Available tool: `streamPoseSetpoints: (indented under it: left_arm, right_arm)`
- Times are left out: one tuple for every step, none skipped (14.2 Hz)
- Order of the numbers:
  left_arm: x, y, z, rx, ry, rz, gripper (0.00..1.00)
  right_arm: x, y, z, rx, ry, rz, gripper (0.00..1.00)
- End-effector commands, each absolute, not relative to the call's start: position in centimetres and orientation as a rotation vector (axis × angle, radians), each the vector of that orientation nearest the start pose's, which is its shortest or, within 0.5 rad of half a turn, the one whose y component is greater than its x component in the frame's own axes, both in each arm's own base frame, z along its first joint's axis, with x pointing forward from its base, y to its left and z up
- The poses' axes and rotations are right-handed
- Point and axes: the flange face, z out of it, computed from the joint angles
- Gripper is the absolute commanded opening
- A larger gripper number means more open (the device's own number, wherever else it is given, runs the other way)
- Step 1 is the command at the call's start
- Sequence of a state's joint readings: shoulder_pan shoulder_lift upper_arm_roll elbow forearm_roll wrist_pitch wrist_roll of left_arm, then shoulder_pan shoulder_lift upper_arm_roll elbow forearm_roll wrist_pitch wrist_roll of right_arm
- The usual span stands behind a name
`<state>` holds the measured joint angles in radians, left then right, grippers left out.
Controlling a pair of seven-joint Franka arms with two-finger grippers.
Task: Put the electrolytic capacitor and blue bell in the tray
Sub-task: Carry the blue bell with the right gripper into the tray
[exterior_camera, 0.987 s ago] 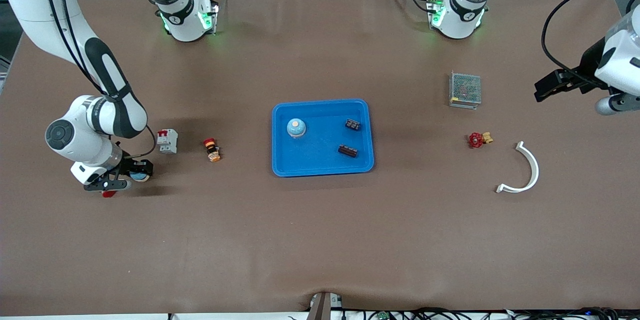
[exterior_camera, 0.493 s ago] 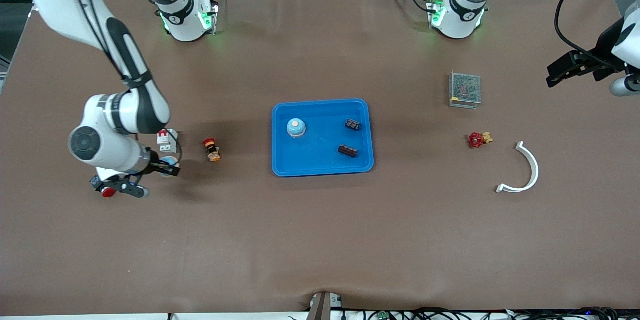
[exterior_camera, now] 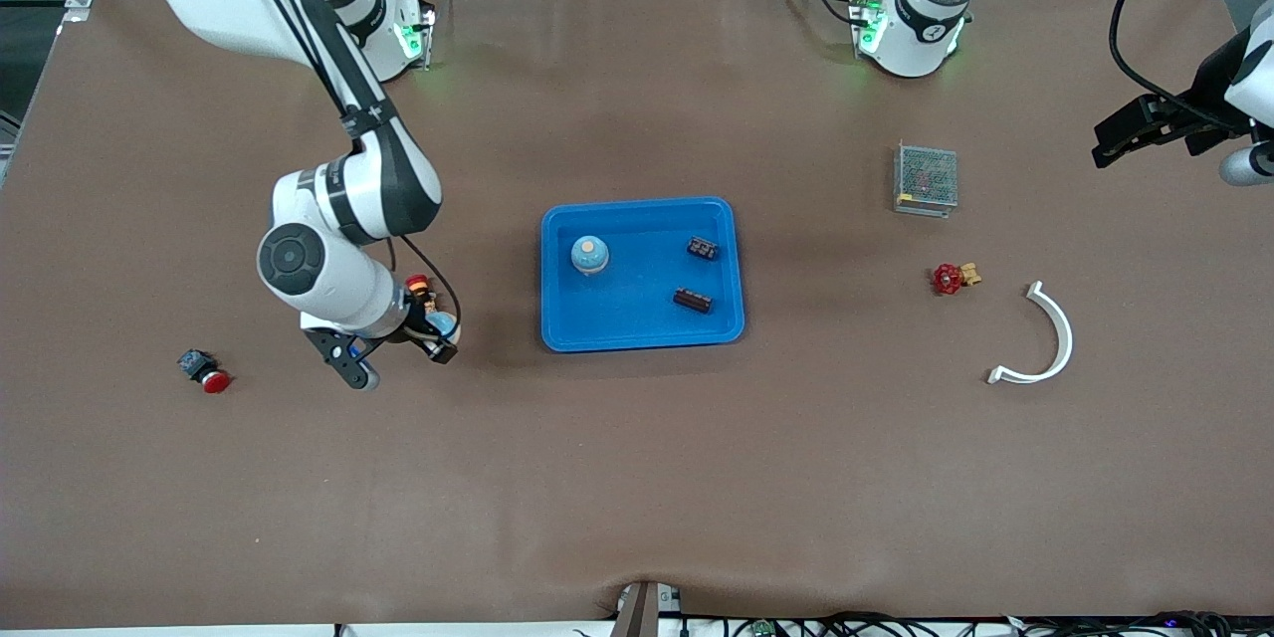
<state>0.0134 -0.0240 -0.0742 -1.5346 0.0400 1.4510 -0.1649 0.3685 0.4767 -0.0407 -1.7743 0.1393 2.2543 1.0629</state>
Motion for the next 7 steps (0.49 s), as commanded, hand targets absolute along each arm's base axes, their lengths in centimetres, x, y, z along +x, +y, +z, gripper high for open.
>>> streamPoseSetpoints:
  left_arm:
    - [52.4, -2.4, 64.9, -3.109, -0.132, 0.085, 1.00]
    - [52.4, -2.1, 64.9, -3.111, -0.116, 0.085, 1.00]
    - [52.4, -2.1, 65.0, -3.111, -0.111, 0.083, 1.00]
    - [52.4, -2.0, 65.0, -3.111, -0.113, 0.083, 1.00]
    - [52.3, -1.7, 65.2, -3.111, -0.120, 0.074, 1.00]
    - [52.4, -1.7, 65.2, -3.113, -0.122, 0.072, 1.00]
    - [52.5, -1.7, 65.2, -3.115, -0.118, 0.067, 1.00]
  right_arm:
    - [61.7, 24.6, 29.6, -2.724, 1.388, 0.095, 0.00]
    - [61.2, 26.2, 29.7, -2.691, 1.446, 0.092, 0.00]
    - [60.7, 27.7, 29.8, -2.647, 1.514, 0.082, 0.00]
    - [60.3, 28.8, 29.8, -2.603, 1.571, 0.073, 0.00]
    - [59.9, 29.9, 29.9, -2.575, 1.604, 0.067, 0.00]
    - [59.4, 30.9, 29.9, -2.553, 1.632, 0.066, 0.00]
    - [59.0, 31.9, 29.8, -2.526, 1.663, 0.062, 0.00]
